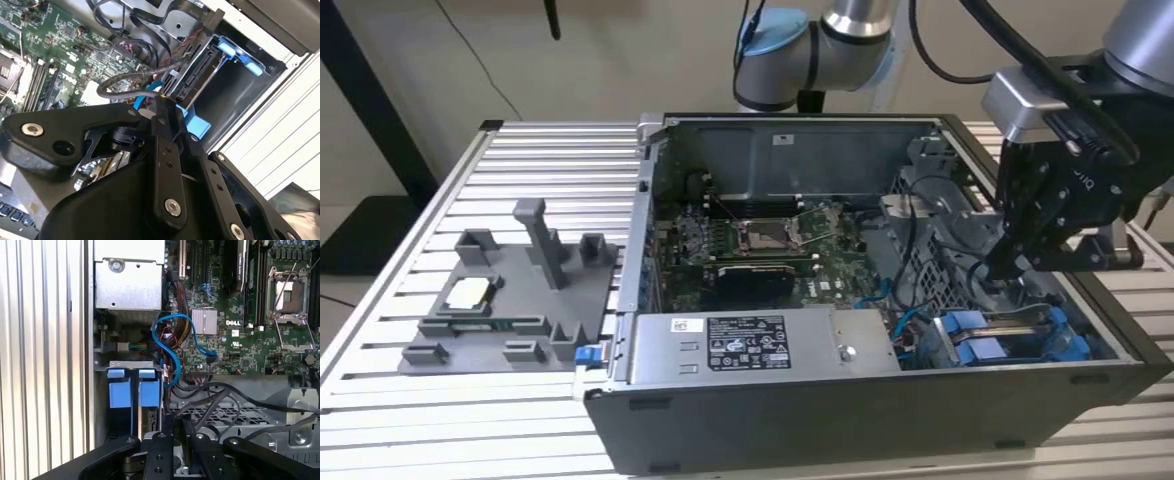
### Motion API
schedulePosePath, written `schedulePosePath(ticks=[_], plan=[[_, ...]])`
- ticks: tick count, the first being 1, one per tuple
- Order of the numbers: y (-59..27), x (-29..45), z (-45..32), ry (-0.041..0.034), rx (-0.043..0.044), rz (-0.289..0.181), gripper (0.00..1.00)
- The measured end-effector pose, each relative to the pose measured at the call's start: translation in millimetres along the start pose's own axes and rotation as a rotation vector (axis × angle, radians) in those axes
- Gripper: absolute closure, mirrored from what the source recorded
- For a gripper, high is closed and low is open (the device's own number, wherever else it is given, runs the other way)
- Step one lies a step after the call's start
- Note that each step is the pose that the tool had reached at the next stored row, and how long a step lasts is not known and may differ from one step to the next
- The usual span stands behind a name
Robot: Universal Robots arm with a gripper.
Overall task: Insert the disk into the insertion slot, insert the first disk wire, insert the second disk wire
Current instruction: 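Insert the first disk wire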
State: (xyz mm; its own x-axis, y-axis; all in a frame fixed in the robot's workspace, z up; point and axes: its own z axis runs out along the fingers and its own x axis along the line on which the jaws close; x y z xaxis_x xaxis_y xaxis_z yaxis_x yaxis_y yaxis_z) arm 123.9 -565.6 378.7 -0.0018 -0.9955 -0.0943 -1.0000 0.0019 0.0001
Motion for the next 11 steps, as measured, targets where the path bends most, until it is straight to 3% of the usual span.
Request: schedulePosePath(ticks=[4,11], plan=[[-1.8,0.5,1.4,0.0177,0.0000,0.000,0.81],[-4.6,0.9,4.6,0.0567,0.0001,0.000,0.81]])
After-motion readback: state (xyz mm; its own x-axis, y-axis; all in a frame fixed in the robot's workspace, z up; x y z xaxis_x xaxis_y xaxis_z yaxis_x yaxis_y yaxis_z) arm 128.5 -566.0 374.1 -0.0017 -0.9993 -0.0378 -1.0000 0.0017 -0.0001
